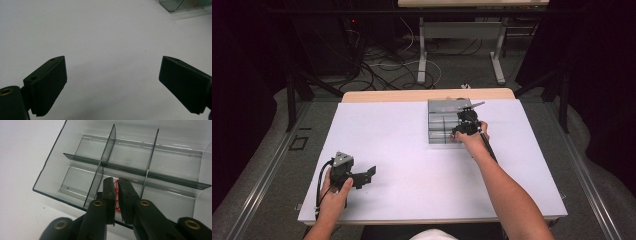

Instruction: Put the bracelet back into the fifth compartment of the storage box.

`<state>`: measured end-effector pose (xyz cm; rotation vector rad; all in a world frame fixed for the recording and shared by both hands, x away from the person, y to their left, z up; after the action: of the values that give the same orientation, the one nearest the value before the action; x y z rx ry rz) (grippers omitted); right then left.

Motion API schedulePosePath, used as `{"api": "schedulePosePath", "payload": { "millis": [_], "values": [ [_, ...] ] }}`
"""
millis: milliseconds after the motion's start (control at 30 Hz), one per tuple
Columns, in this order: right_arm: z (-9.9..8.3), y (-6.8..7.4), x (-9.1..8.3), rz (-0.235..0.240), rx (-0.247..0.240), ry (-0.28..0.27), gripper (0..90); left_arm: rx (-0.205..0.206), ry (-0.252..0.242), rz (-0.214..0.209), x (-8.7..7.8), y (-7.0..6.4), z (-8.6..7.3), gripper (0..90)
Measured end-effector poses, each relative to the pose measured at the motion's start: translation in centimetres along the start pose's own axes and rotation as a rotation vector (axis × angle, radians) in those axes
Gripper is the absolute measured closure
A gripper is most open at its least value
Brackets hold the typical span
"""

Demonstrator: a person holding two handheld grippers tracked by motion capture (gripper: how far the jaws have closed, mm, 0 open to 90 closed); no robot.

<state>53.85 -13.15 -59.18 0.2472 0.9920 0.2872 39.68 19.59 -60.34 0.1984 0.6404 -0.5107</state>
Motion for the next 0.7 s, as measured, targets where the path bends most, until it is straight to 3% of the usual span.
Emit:
{"api": "schedulePosePath", "payload": {
  "millis": [333,433,700],
  "values": [
    [0.0,0.2,-0.3,0.022,0.000,0.011,65.0,-0.010,-0.007,-0.003,0.1,-0.1,0.1,7.9],
    [0.1,0.7,-0.3,0.050,0.008,-0.021,59.2,-0.011,-0.003,-0.008,0.1,-0.1,0.1,7.9],
    [-0.1,1.9,-0.7,0.086,-0.001,-0.022,46.5,-0.004,-0.013,-0.005,0.2,-0.1,0.3,7.9]
  ]
}}
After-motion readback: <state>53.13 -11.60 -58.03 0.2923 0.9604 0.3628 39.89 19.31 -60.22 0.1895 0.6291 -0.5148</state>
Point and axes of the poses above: each handheld gripper's, and its own axes: x roughly forward along the jaws, z roughly out of its top, y roughly to its left, the point moved 10 cm from there along x, roughly forward along the jaws, and after that the axes turned 11 degrees about x, right-handed, at the moved point
